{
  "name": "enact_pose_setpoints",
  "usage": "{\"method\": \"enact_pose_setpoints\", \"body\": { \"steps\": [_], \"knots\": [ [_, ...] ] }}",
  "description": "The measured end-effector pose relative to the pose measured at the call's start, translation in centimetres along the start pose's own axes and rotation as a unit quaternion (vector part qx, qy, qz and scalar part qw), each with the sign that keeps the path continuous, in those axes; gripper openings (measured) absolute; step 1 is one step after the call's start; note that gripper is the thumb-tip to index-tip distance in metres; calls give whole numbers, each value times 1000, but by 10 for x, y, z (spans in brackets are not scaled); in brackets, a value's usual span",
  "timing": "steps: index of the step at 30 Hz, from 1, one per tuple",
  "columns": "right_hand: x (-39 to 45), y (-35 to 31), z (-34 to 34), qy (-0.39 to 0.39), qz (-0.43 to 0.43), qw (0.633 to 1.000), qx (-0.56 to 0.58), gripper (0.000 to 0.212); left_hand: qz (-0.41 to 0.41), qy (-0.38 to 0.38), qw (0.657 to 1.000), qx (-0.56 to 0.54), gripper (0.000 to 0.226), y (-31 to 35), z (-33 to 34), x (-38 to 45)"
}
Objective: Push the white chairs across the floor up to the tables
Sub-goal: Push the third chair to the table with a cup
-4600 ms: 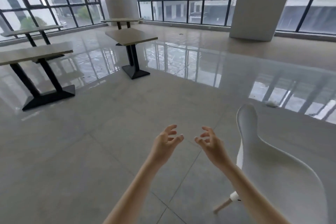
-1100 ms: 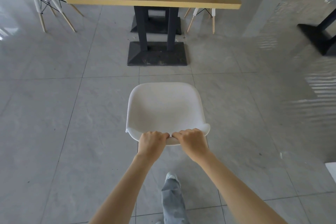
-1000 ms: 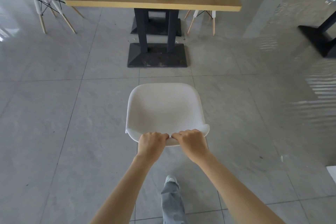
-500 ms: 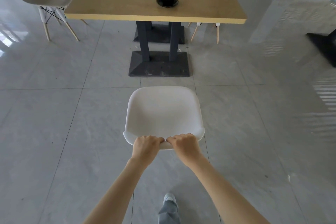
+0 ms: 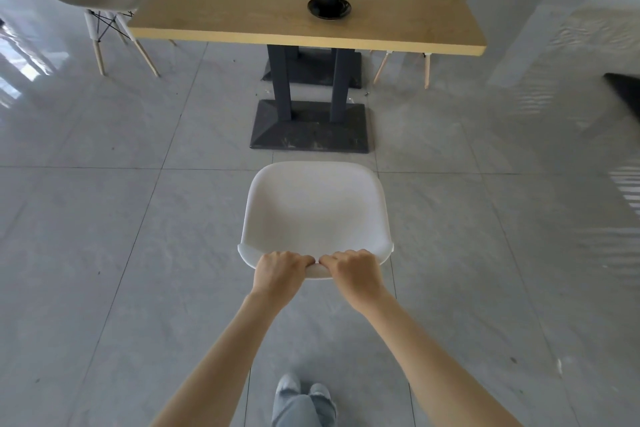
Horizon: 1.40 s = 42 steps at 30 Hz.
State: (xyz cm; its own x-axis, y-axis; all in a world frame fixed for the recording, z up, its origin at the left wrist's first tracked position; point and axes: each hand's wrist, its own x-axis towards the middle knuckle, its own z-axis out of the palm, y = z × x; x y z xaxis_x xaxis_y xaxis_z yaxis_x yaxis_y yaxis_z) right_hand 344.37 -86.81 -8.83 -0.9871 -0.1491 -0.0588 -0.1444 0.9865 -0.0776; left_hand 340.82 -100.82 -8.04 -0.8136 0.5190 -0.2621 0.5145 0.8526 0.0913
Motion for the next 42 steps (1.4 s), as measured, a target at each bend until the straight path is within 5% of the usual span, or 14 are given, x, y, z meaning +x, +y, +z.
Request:
{"method": "enact_pose_setpoints", "body": {
  "steps": [42],
  "knots": [
    [239,88,-21,-13,20,1000,-1,38,21,-7,1000,8,31,-87,-71,236]
  ]
}}
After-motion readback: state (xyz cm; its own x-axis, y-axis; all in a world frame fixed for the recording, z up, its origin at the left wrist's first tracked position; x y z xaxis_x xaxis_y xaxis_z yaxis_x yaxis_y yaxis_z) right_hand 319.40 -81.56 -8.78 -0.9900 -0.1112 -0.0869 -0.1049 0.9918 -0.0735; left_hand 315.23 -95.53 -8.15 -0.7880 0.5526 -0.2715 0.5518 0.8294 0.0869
